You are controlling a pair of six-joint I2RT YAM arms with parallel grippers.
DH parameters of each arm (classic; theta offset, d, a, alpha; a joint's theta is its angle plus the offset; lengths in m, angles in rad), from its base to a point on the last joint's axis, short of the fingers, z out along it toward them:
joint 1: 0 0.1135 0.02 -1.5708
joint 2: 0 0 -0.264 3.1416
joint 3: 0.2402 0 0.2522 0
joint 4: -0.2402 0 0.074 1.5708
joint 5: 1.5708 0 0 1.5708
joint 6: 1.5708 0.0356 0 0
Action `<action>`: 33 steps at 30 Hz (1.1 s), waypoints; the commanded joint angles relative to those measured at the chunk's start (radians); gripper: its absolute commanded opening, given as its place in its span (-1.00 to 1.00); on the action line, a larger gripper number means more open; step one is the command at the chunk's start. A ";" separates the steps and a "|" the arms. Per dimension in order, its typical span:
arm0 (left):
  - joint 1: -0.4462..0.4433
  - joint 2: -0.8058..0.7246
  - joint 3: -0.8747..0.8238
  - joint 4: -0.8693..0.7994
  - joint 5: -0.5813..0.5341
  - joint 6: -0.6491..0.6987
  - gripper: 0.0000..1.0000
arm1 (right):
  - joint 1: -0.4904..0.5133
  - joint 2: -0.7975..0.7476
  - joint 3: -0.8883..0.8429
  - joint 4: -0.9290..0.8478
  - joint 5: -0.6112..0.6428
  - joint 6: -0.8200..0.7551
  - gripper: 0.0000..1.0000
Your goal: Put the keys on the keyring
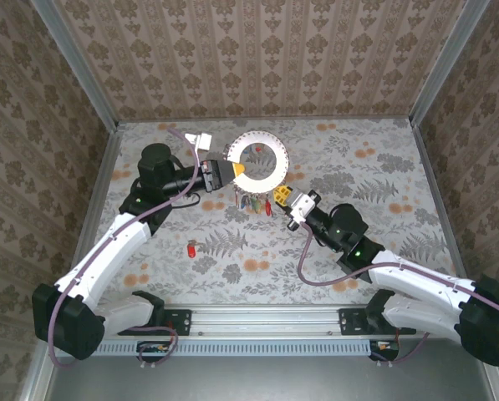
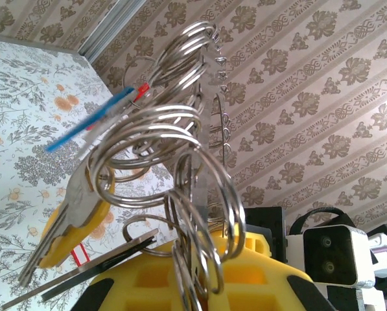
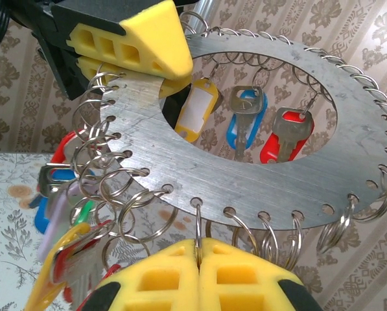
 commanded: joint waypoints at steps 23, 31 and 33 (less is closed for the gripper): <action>0.007 -0.058 -0.011 0.085 0.015 0.028 -1.00 | -0.365 -0.206 0.113 -0.347 -0.154 0.756 0.09; 0.007 -0.072 -0.017 0.087 0.018 0.044 -1.00 | -0.460 -0.093 0.240 -0.326 -0.451 1.053 0.26; 0.007 -0.070 -0.017 0.087 0.020 0.044 -1.00 | -0.461 -0.054 0.275 -0.315 -0.504 1.102 0.28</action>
